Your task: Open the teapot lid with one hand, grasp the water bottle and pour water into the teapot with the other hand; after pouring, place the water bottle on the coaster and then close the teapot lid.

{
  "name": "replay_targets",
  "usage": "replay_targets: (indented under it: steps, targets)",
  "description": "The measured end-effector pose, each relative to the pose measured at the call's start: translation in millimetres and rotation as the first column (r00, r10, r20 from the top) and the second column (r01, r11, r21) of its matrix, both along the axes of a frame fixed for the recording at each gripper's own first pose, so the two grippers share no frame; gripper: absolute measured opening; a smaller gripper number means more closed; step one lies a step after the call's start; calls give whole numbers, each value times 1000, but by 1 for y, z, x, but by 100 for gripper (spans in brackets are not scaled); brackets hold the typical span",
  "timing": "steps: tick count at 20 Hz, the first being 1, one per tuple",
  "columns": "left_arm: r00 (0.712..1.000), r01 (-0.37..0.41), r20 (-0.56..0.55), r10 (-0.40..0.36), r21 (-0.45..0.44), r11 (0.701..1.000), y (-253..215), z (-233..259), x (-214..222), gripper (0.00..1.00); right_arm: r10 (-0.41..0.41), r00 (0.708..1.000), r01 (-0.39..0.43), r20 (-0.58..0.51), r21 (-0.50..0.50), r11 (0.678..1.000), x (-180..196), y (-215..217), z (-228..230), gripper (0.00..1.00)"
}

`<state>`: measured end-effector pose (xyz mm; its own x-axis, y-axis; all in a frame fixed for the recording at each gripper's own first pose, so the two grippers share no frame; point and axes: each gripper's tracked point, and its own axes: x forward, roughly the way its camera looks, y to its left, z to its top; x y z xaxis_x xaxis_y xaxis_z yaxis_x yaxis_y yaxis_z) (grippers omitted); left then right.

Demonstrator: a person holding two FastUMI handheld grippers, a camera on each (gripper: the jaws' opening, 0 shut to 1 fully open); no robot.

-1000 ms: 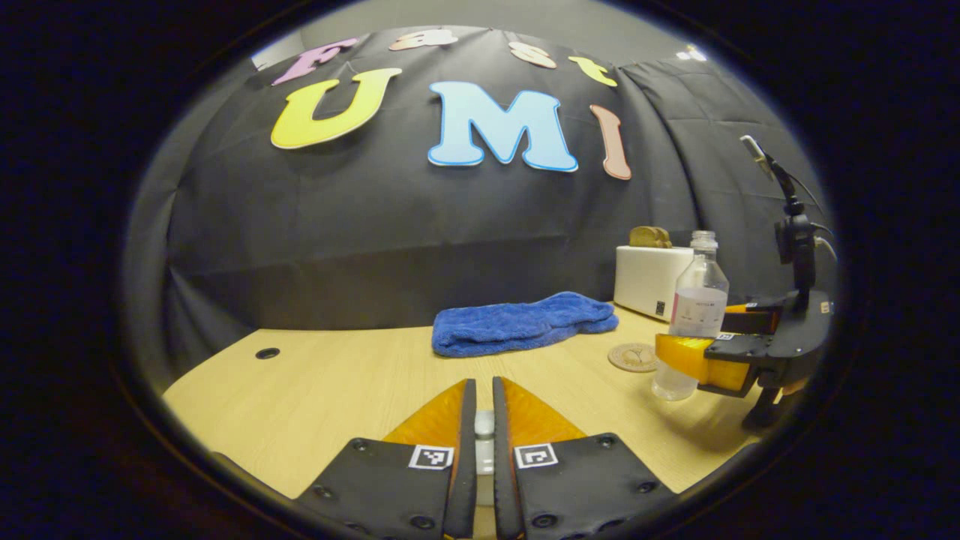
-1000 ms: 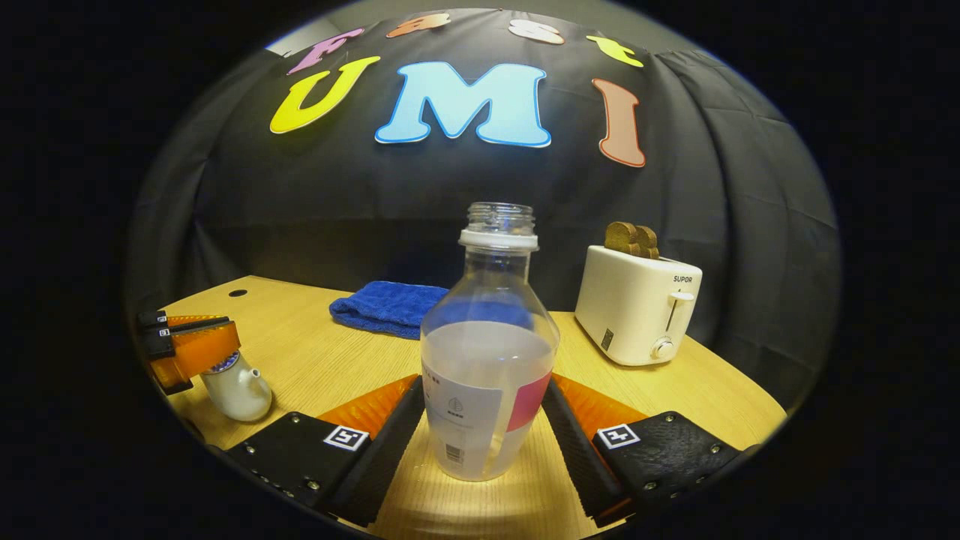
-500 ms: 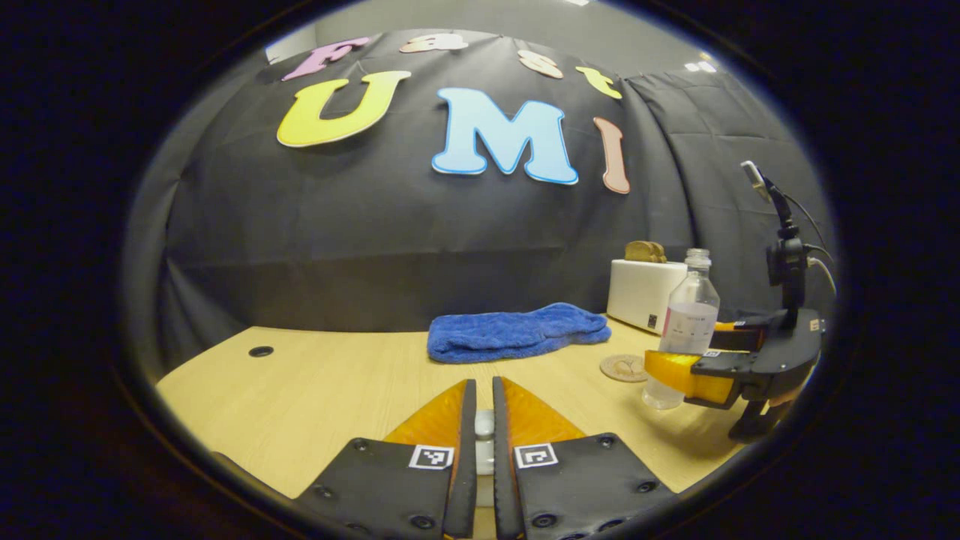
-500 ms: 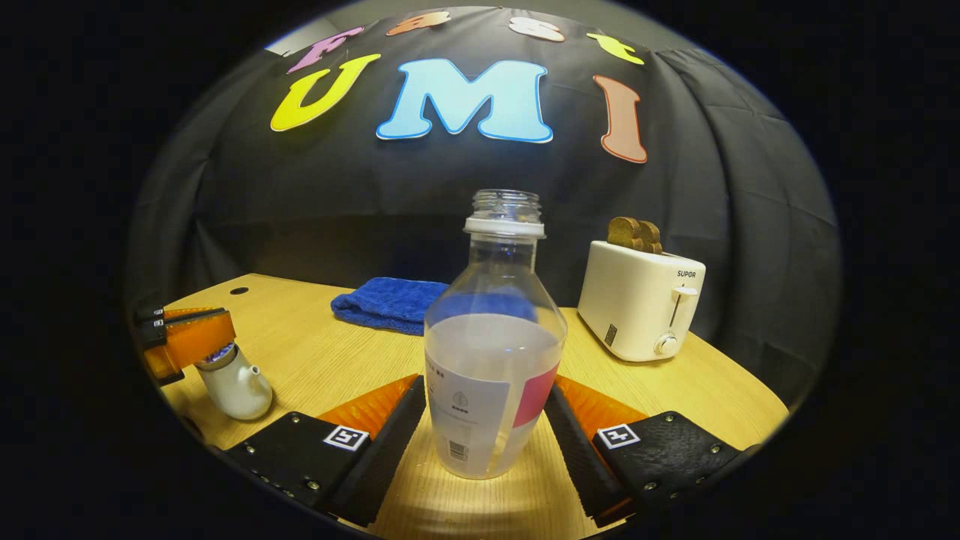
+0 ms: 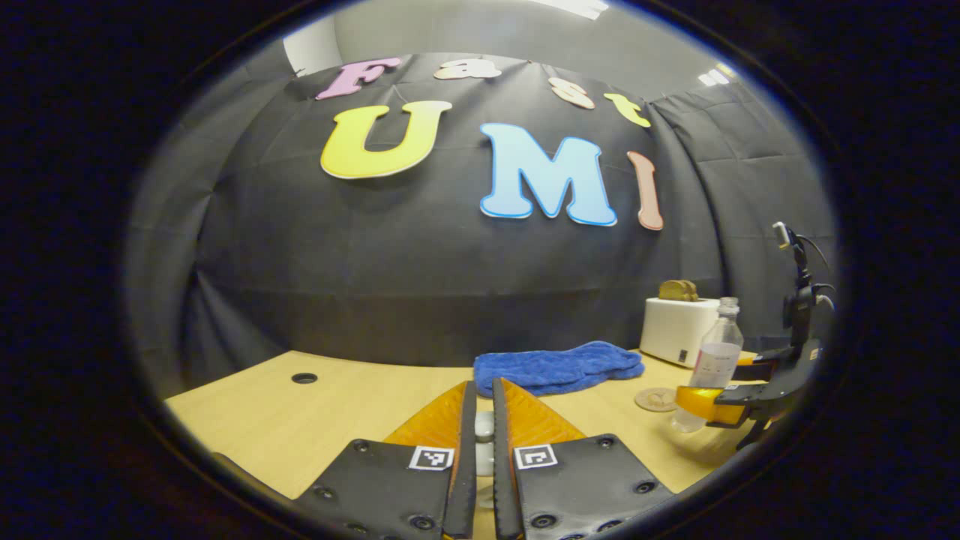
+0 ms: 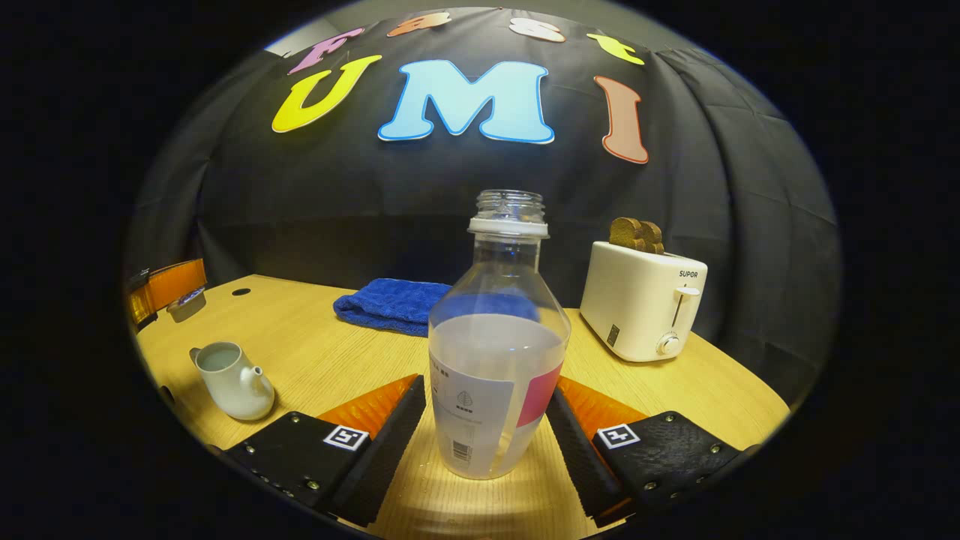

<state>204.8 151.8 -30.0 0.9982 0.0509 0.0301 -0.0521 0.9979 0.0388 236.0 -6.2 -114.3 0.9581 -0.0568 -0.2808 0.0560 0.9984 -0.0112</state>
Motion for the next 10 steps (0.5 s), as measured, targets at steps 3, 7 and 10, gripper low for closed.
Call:
replay_targets:
  steps: [3, 7, 10]
  targets:
    - [999, -51, -9, 51, -30, 998, 29, -7, 3, 16, 2, 1000, -2, -1, 8, 1000, 2, -1, 0, 95]
    - [993, -114, -31, 113, -23, 993, 59, -19, 6, 19, 13, 1000, -13, 4, 19, 1000, 1, 0, 1, 94]
    - [991, -135, -25, 134, -19, 991, 71, -19, 5, 19, 15, 1000, -15, 16, -2, 1000, 5, -2, 0, 90]
